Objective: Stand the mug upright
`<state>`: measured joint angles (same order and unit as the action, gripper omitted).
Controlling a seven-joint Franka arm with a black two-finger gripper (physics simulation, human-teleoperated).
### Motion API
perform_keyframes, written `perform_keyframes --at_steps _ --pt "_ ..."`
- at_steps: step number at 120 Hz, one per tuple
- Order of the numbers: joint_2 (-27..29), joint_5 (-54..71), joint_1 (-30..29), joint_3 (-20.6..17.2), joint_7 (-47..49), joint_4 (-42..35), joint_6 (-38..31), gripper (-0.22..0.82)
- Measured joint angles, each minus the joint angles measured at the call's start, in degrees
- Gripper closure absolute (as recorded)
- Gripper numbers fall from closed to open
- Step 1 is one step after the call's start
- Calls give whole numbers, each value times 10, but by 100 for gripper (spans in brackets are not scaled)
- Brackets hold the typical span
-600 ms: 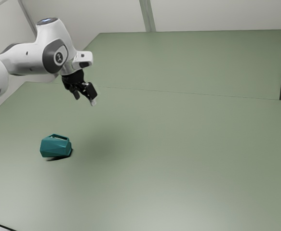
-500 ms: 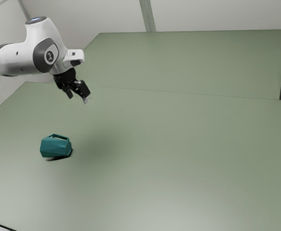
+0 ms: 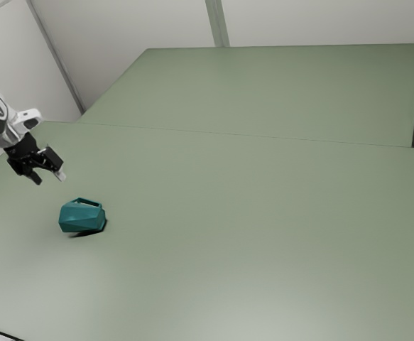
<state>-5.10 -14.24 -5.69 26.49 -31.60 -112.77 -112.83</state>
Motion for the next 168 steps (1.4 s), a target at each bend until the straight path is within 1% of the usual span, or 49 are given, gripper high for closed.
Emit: perform_keyframes --at_steps 14,36,52,69,85,96,104,119,126,156,168 --pt "-30 -28 -4 -2 -30 0 2 0" --pt "-66 -71 -33 -9 -77 4 11 0" --pt "-94 -116 -60 -17 -113 11 29 0" --pt "-128 -155 -108 -58 -150 41 59 0" --pt "-143 -180 -165 -109 -179 48 88 0" --pt "-151 -191 -188 -128 -195 49 103 1" --pt "-154 -198 -197 -134 -205 48 112 7" --pt "-156 -217 -210 -136 -222 46 129 25" --pt "-157 -224 -214 -136 -229 46 137 32" --pt "-160 -250 -220 -139 -252 43 157 55" --pt "-160 -262 -219 -140 -259 43 162 62"
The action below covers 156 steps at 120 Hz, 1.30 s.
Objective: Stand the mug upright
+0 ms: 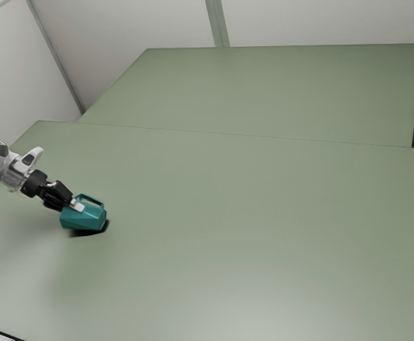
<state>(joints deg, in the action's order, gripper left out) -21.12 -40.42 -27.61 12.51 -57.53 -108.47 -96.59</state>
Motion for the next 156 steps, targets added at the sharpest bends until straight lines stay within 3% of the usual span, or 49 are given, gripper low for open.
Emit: perform_keyframes --at_steps 8,23,68,112,139,156 --pt "1 -9 3 -1 -4 0 4 69" --pt "8 -24 20 -1 -10 1 10 73" --pt "69 -21 123 6 -2 2 -4 77" --pt "98 125 296 8 41 1 -141 78" --pt "89 237 360 10 74 -6 -215 78" --pt "54 279 380 10 90 0 -255 78"
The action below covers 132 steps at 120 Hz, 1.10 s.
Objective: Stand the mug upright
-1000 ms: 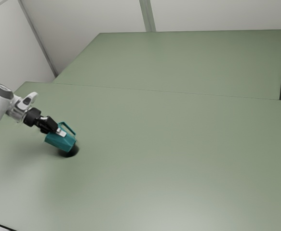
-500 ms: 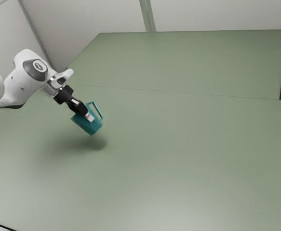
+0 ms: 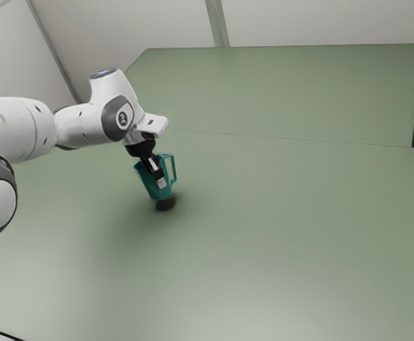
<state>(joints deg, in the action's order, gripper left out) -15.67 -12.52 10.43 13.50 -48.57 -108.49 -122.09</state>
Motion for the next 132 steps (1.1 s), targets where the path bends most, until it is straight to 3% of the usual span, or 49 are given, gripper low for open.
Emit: perform_keyframes --at_steps 34,91,116,132 --pt "-50 52 14 -2 23 34 -59 78" --pt "-72 49 -12 -22 46 41 -83 78" --pt "-73 46 -8 -22 46 40 -83 36" --pt "-71 47 -4 -20 45 40 -83 19"
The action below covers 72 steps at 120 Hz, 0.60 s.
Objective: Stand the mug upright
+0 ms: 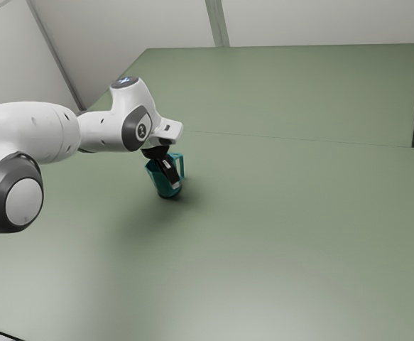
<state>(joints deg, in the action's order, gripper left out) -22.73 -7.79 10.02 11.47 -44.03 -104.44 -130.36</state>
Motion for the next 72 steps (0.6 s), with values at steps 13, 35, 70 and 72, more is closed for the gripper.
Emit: perform_keyframes --at_steps 13,35,70,72 --pt "17 3 4 1 0 -1 0 12" --pt "100 8 7 7 10 -18 15 5" --pt "218 110 7 13 116 51 194 1" --pt "223 114 7 13 121 55 202 1"
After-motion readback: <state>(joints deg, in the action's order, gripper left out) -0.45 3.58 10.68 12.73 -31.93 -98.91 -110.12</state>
